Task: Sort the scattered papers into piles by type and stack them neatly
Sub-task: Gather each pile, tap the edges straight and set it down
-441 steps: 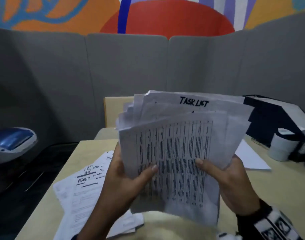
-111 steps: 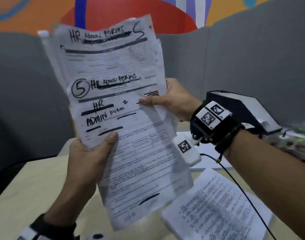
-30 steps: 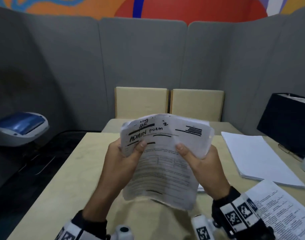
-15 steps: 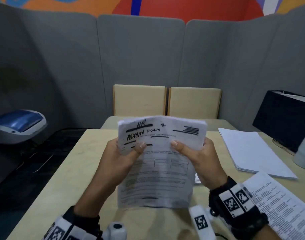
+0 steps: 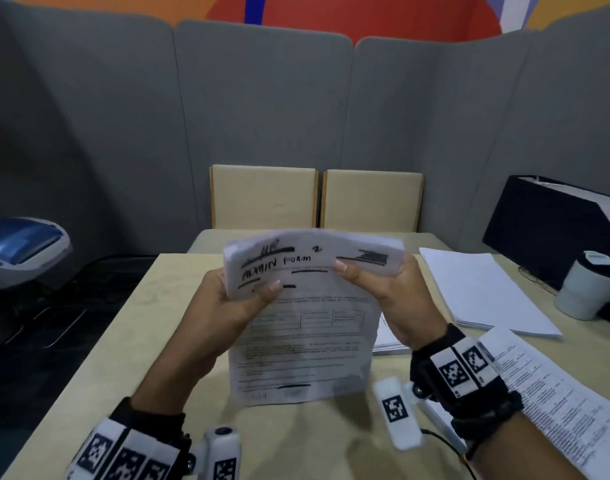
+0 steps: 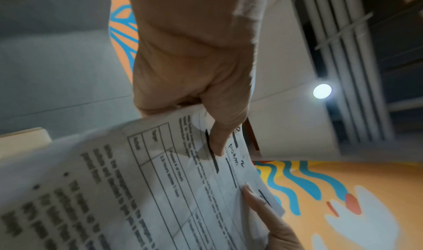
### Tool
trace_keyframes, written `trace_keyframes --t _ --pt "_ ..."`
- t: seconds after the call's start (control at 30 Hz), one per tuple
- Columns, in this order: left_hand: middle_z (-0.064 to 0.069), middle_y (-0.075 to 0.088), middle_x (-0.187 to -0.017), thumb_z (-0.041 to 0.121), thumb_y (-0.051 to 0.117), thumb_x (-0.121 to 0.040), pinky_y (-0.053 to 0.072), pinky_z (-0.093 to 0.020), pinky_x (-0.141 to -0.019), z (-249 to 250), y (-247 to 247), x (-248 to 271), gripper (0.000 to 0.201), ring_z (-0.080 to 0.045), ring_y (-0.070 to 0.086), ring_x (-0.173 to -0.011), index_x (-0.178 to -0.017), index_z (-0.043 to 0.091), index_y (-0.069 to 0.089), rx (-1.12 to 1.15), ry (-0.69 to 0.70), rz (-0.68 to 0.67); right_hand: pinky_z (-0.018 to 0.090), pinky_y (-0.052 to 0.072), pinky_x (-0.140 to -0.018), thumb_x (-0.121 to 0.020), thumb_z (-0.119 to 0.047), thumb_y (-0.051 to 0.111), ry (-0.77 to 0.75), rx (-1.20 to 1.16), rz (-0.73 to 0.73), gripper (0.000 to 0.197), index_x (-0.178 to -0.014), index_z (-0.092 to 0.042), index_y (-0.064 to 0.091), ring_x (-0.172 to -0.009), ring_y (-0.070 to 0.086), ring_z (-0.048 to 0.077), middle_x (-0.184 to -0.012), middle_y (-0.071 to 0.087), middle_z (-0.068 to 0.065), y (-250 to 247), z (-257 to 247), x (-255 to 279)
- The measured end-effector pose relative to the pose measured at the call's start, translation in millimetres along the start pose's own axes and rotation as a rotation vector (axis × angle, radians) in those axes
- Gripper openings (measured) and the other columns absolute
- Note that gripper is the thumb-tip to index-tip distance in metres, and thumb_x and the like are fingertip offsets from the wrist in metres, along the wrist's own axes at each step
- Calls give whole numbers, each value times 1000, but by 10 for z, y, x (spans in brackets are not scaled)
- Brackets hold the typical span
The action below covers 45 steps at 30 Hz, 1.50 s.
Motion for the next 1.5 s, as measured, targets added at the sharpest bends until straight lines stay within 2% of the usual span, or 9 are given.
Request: trace_keyframes --t 0.17,0.37,0.5,0.63,0.8,1.1,1.27,1.4,1.5 --pt "-3 81 -101 22 76 -89 62 -41 -82 72 29 1 20 -19 78 -93 -107 12 77 80 13 59 55 59 -93 -90 -6 77 -17 -1 -22 35 -123 0 70 -108 73 40 -117 76 18 -44 -131 -53" --pt "9 81 -104 14 79 -92 61 -47 -93 -455 -107 -32 18 -12 77 -96 -106 24 79 -392 -241 -305 55 57 -100 -84 -12 86 214 160 -40 46 -127 -11 68 -112 74 25 -121 77 5 -195 560 342" --pt "13 81 -96 8 75 -93 61 -42 -85 -442 -37 -61 17 -7 77 -87 -102 22 79 -463 -223 -285 50 56 -103 -88 -17 83 274 168 -25 44 -129 -10 68 -116 72 22 -125 76 4 -368 643 574" --pt "-1 82 -100 15 72 -94 60 -46 -82 -253 314 -120 17 -20 79 -90 -111 13 73 -281 -194 -294 47 56 -103 -94 -10 75 259 28 153 37 -130 -4 67 -118 71 30 -126 75 10 -740 457 654" --pt "3 82 -94 13 74 -95 55 -23 -62 -149 1155 -336 10 -17 77 -83 -105 17 75 -399 -148 -482 40 62 -91 -94 -5 74 335 -138 545 33 -126 1 68 -108 75 30 -116 78 13 -1472 285 945" --pt "-1 79 -93 20 78 -92 58 -34 -76 -271 2752 -707 13 -22 76 -89 -103 15 73 -592 -72 -694 47 58 -100 -91 -4 73 463 237 831 25 -115 -10 77 -105 76 23 -114 79 3 -2598 301 1731" --pt "-7 64 -133 35 80 -91 53 -38 -92 -647 3147 -566 64 -27 63 -116 -142 11 50 -969 -38 -902 36 58 -88 -87 -10 74 640 639 842 20 -106 -16 72 -104 72 23 -104 75 -4 -2830 460 2086" --pt "-16 56 -142 38 79 -90 51 -43 -95 -800 3265 -503 76 -34 58 -122 -147 6 39 -1075 4 -904 29 51 -81 -85 -22 78 756 802 830 24 -76 -26 56 -96 67 21 -88 67 -7 -2908 374 2127" --pt "-19 56 -141 36 79 -91 50 -44 -93 -826 3303 -501 75 -36 58 -122 -146 5 39 -1100 21 -891 31 52 -84 -82 -30 81 778 884 867 25 -90 -19 60 -112 66 28 -113 72 7 -2926 335 2148"
Point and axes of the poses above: each hand's wrist, its own x-axis away from the middle knuckle, its own y-axis out of the palm, z = x × y, the point moved 1 cm from there along -x, towards the middle knuckle
